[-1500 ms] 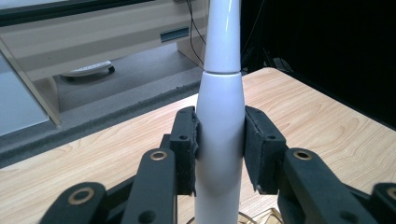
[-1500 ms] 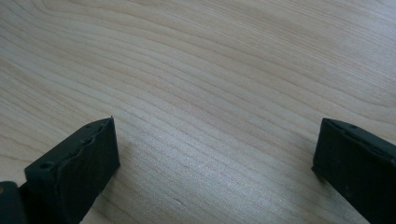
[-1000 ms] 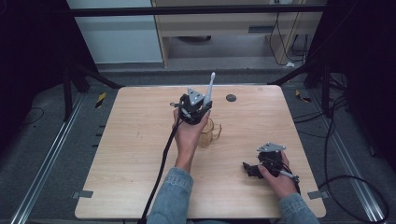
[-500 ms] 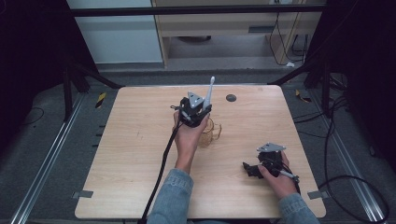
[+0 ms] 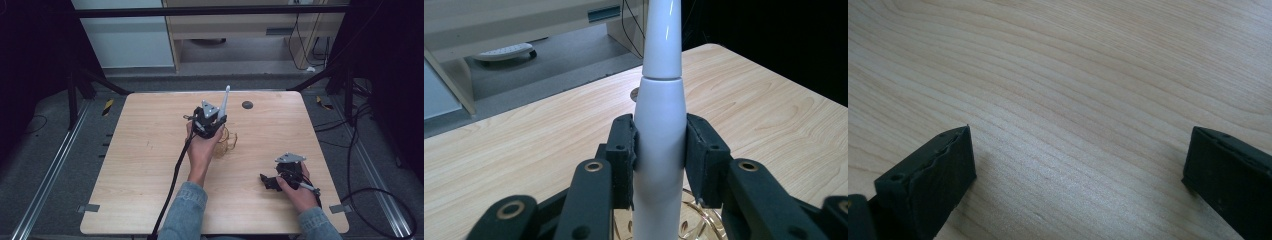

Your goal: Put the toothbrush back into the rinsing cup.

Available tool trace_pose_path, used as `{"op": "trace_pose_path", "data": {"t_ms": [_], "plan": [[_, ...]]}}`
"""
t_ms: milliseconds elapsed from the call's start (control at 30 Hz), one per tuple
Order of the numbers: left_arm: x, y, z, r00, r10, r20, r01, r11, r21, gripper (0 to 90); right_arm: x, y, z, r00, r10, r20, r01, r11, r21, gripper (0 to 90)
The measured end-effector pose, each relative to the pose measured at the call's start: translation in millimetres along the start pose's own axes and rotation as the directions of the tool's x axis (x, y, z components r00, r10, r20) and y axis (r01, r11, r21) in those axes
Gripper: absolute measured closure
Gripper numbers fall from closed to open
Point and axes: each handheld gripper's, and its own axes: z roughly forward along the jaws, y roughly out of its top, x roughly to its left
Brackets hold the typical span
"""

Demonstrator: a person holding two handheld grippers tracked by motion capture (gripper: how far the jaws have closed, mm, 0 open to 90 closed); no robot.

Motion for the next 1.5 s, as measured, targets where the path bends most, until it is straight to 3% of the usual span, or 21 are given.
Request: {"op": "trace_pose_path", "data": {"t_ms": [1500], "plan": [[-1.5,-21.7,5.8,1.0,-0.006,0.007,0.005,0.997,0.077,66.5,0.0,0.0,0.0,1.0,0.0,0.0,0.0,1.0,0.0,0.3]]}}
